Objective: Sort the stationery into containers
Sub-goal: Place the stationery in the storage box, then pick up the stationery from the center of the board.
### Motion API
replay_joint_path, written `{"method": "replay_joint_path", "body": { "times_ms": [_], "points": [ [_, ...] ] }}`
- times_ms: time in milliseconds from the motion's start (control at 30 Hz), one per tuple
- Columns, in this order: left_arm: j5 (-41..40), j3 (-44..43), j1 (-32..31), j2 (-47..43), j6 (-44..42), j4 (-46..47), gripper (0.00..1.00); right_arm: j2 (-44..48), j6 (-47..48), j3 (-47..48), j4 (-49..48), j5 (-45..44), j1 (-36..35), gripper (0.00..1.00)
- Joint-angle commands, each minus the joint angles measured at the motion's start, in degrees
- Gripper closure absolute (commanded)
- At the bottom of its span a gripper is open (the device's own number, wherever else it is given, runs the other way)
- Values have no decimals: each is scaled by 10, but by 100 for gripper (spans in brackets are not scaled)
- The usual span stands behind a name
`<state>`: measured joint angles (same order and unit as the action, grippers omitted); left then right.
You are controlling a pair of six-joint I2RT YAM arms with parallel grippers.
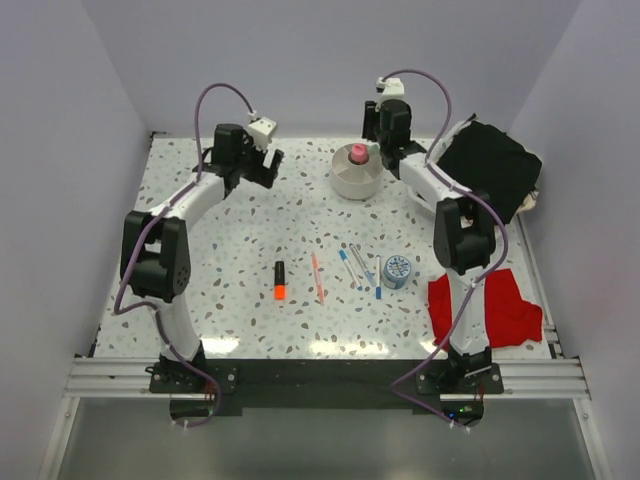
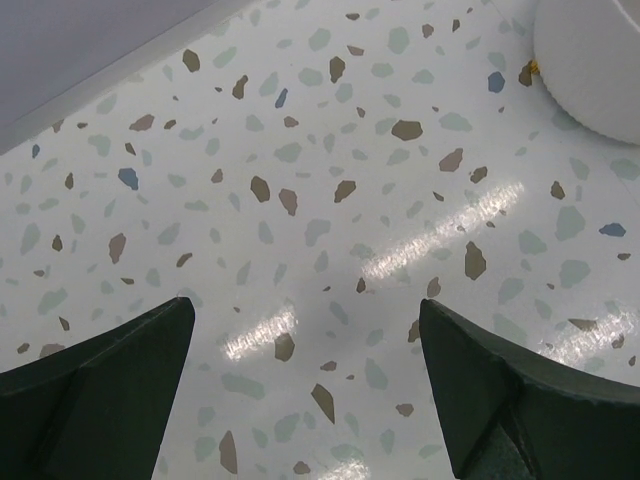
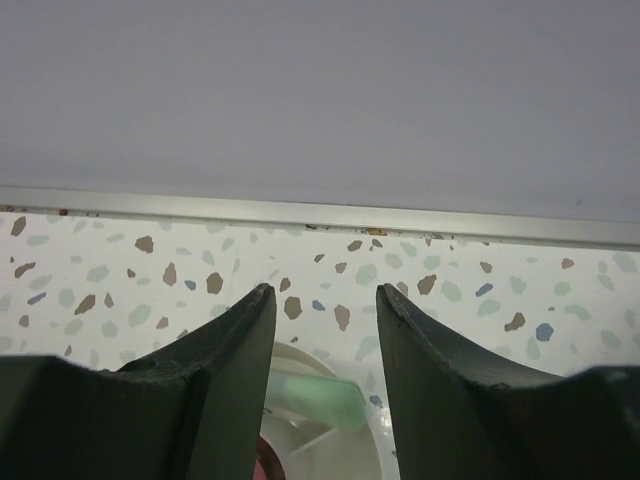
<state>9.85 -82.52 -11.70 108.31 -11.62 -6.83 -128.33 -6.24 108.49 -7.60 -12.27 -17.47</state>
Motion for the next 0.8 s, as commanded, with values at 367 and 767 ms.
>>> {"method": "replay_joint_path", "body": {
  "times_ms": [367,767],
  "points": [
    [-29,89,108,-85,19,-99,0,223,245,-49,426,516,-80,39],
    [-37,205,186,-184,67,-30,0,-15,1016,208,886,464,-238,35]
  ]
}}
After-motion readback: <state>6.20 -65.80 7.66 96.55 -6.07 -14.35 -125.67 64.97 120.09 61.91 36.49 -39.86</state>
